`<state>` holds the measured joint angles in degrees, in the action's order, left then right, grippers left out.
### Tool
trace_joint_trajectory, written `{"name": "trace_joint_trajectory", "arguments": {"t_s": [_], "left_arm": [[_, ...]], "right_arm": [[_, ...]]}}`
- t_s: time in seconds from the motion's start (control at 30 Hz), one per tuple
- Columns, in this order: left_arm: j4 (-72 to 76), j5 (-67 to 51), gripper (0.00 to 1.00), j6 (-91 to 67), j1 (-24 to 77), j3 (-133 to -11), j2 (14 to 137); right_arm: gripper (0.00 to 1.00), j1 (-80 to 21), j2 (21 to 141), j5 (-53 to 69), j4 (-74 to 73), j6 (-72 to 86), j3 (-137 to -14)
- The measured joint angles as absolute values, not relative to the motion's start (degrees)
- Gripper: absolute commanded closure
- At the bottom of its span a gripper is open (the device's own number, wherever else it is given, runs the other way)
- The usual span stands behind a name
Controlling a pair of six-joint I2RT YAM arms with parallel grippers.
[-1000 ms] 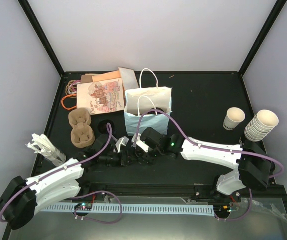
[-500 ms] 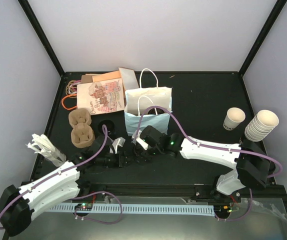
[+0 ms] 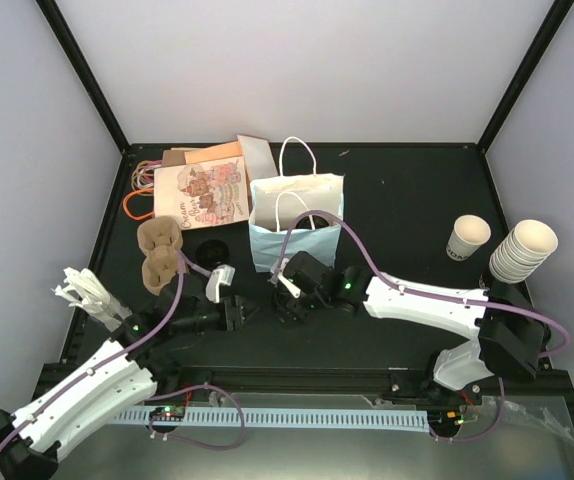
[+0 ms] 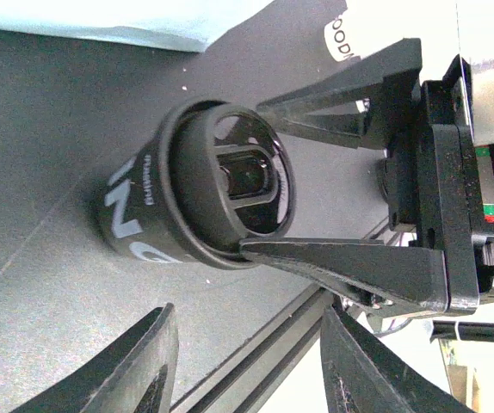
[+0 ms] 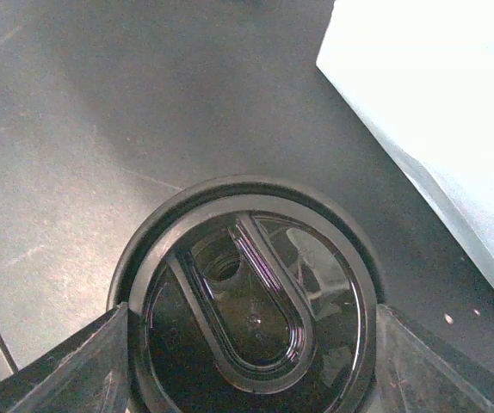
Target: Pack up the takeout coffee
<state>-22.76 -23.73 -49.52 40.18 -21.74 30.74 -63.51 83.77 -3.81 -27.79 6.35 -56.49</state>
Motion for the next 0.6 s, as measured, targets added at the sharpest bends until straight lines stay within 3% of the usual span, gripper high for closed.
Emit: {"name": "trace_joint_trajectory", "arguments": {"t_s": [0.6], "left_arm": [[-24.38, -20.60, 0.51, -48.05, 40.05, -23.11, 32.77]], "right_arm": [[0.35, -61.14, 76.66, -8.03, -31.29, 9.39, -51.00]]}}
